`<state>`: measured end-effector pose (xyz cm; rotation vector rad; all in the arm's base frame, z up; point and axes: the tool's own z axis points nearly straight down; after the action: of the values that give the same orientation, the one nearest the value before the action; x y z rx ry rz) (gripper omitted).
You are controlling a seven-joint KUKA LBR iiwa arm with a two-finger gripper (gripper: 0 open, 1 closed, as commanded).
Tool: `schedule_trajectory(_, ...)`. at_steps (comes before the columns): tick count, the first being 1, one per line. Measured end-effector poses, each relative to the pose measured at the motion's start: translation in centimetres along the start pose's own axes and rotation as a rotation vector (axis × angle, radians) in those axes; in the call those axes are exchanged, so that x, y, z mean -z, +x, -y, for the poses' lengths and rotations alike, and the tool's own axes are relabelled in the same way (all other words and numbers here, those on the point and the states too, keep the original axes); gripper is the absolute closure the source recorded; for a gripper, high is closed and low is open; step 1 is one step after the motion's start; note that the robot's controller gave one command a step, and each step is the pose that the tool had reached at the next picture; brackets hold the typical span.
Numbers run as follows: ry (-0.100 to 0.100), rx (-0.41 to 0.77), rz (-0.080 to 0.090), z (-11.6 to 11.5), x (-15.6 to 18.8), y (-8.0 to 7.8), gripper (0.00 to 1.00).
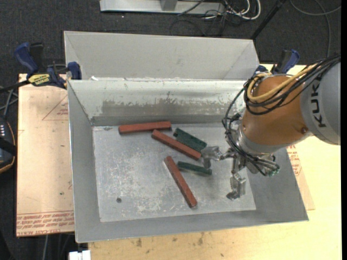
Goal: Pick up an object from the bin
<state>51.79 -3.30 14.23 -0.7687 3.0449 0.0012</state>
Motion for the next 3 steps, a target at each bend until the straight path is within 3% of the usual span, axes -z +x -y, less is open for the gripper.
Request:
schedule_trajectory(1, 0.0, -0.153, 0.002, 1.1, -2.4, -3.0, 0.0)
schedule_trajectory(2, 0.001, -0.201, 0.001, -0.6, -3.5, -5.2, 0.0)
schedule_trajectory(3, 0.002, 0.042, 0.005, 4.7, -6.9, -9.2, 1.0)
